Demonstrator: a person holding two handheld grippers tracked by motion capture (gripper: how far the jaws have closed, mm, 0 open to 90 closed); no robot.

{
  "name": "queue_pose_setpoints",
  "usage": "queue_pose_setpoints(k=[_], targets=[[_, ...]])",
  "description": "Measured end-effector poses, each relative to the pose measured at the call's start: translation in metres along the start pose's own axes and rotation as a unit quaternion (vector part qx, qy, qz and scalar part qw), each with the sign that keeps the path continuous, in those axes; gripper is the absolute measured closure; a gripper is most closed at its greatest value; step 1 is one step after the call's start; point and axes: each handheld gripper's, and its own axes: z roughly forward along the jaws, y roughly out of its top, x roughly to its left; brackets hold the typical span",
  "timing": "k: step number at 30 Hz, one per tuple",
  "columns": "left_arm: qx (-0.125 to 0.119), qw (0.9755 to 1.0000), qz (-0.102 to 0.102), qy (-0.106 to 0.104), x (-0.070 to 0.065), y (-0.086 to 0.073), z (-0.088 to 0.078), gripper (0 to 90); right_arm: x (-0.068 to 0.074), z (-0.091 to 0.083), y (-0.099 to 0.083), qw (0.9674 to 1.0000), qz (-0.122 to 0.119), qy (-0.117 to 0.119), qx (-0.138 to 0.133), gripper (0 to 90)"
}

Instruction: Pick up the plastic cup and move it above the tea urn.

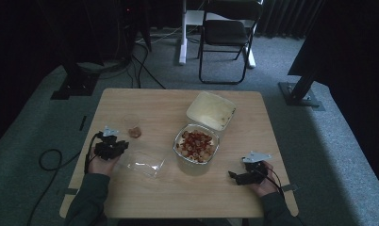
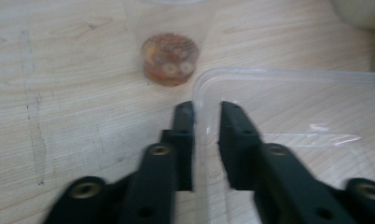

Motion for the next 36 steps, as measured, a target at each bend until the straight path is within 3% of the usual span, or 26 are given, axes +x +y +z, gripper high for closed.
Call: queue_pose_setpoints(k=[1, 6, 14, 20, 27, 31, 36], targets=[[0.0, 0.9998, -0.01, -0.016, 0.003, 0.0, 0.0, 85.2, 0.0, 0.0, 0.0, 1.0, 0.0, 0.0, 0.0, 11.2], [-0.005, 0.9994, -0.017, -0.03, 0.006, 0.001, -0.005, 86.6, 0.0, 0.0, 0.0, 1.0, 0.0, 0.0, 0.0, 11.2], [-0.049, 0.9969, -0.032, -0.052, 0.012, 0.01, -0.034, 88.0, 0.0, 0.0, 0.0, 1.0, 0.001, 0.0, 0.0, 11.2], [-0.07, 0.9956, -0.038, -0.049, 0.018, 0.017, -0.049, 88.3, 0.0, 0.0, 0.0, 1.0, 0.0, 0.0, 0.0, 11.2], [-0.1, 0.992, -0.054, -0.055, 0.021, 0.027, -0.065, 88.3, 0.0, 0.0, 0.0, 1.0, -0.001, 0.001, 0.001, 11.2], [-0.117, 0.9902, -0.051, -0.057, 0.02, 0.043, -0.077, 88.3, 0.0, 0.0, 0.0, 1.0, -0.001, 0.001, 0.001, 11.2], [-0.125, 0.9901, -0.04, -0.049, 0.017, 0.063, -0.086, 88.3, -0.001, 0.0, 0.0, 1.0, -0.003, 0.001, 0.0, 11.2]])
